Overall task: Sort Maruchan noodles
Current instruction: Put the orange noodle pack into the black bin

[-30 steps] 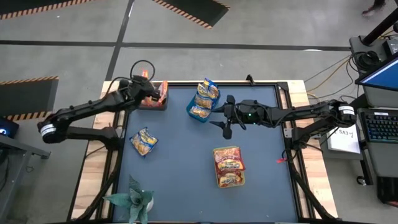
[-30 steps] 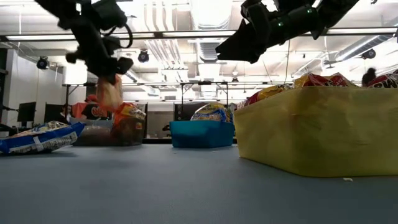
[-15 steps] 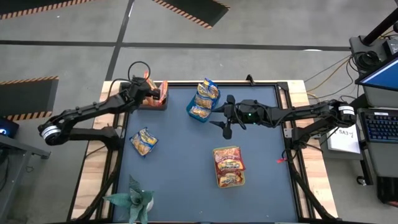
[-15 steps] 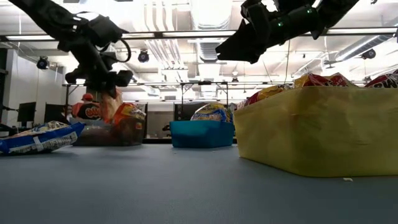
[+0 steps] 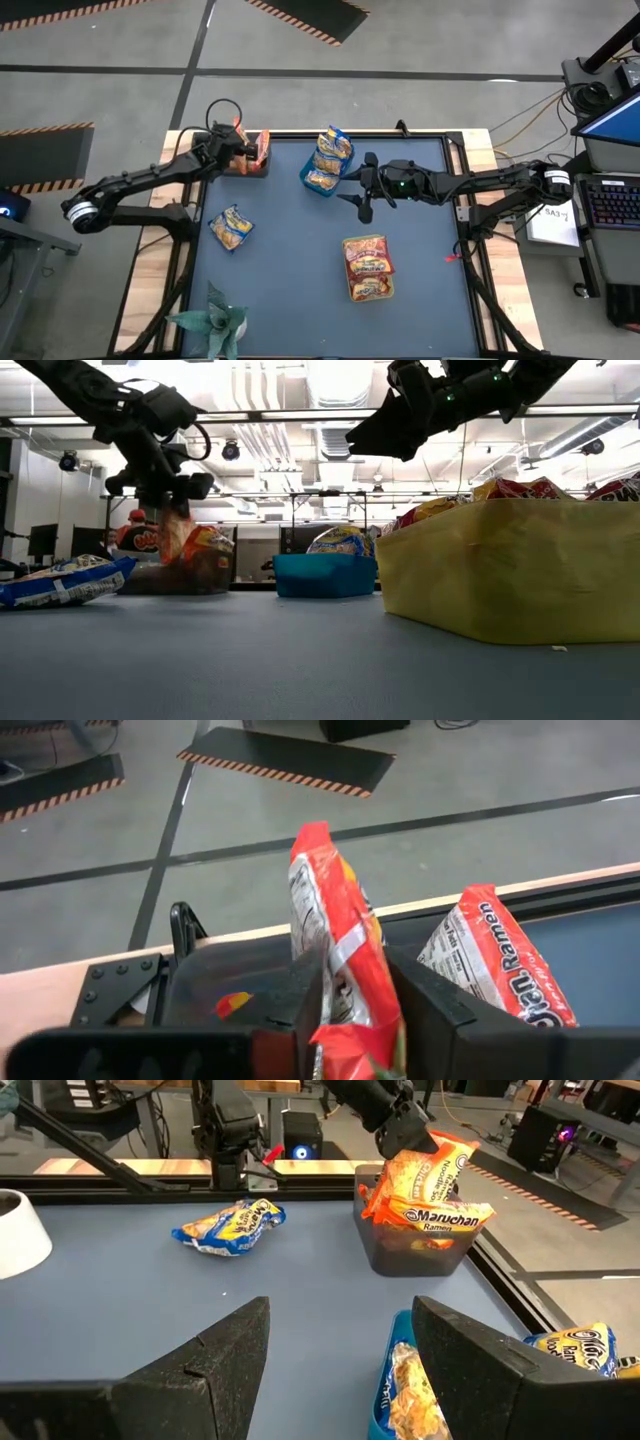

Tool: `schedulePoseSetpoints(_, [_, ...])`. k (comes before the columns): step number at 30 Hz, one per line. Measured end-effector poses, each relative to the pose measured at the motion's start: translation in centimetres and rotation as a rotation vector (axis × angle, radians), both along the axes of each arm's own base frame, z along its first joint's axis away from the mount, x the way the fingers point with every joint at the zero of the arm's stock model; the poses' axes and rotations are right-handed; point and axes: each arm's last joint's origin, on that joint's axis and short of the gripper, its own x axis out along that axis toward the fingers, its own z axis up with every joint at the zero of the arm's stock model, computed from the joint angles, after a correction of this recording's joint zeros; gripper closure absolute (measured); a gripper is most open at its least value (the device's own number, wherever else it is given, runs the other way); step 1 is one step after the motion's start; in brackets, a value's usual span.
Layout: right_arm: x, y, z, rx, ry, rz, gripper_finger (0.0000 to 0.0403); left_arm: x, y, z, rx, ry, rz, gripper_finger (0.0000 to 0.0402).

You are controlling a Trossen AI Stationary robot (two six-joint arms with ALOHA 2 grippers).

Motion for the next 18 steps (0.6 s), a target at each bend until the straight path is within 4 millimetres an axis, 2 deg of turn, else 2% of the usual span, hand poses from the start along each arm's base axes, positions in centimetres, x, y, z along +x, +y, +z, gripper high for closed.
schedulePoseSetpoints(8, [0.0, 0.0, 0.0, 0.014, -0.002, -0.004, 0.0168, -0.1, 0.0, 1.5, -0.007, 0.111, 0.016, 0.0263])
schedulePoseSetpoints(13, [0.0, 0.0, 0.0, 0.015, -0.002, -0.004, 0.0168, -0.2, 0.1, 3.9, -0.001, 0.202, 0.018, 0.0255])
schedulePoseSetpoints(18, [0.0, 0.0, 0.0, 0.017, -0.002, -0.004, 0.0168, -0.1, 0.0, 5.9, -0.026, 0.251, -0.063, 0.0258])
